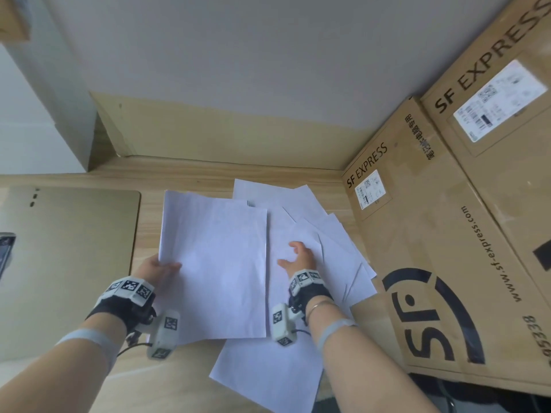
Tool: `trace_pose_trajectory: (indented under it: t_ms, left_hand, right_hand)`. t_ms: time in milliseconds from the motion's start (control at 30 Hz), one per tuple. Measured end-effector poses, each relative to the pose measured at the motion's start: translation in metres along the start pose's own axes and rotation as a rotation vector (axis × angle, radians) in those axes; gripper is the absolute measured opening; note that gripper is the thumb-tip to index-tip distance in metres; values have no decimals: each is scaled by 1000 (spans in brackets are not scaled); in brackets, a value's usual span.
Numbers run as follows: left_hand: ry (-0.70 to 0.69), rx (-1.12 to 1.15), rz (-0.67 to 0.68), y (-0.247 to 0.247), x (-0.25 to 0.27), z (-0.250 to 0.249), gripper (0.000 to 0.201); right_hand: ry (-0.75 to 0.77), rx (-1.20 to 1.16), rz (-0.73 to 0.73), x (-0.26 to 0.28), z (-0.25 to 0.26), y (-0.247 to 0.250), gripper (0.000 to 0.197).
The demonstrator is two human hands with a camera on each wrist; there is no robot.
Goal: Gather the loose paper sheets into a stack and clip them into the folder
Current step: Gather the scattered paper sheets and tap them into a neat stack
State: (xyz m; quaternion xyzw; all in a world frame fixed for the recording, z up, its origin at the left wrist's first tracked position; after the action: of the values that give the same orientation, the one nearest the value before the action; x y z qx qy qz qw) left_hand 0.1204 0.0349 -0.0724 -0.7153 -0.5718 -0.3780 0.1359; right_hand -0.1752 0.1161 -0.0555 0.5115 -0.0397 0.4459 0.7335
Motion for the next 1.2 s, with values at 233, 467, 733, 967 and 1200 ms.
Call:
trace_pose_trajectory:
  t_ms: [233, 467, 733, 967, 1200]
  left_hand:
    - [-5, 33, -27, 16, -18, 4, 37]
    - [5, 64, 18, 20, -17, 6, 32]
    - [8, 120, 46, 16, -12, 9, 23]
    - [33, 117, 18, 13, -15, 12, 32]
    - [38, 125, 18, 5, -19, 16, 30]
  right_hand:
    - [-78, 512, 72, -4, -42, 33, 81]
    - [-9, 649, 174, -19, -21, 32, 36]
    - [235, 481, -158, -30, 36, 22, 45]
    - [-359, 81, -52, -4, -33, 38, 99]
    - [-410, 66, 5, -5, -57, 29, 114]
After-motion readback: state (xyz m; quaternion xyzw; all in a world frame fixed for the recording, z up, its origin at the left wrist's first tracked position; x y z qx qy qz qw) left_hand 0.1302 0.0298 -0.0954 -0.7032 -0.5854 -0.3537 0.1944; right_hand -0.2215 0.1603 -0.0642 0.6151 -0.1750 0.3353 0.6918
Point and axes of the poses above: each hand's wrist, its own x-axis away from the middle knuckle, its own y-axis out of the back of the hand, z = x × y, the point moved 3 cm from there along -x, towards the middle knuckle, and after that the axes turned 2 degrees about -y, right-handed, at the moved point
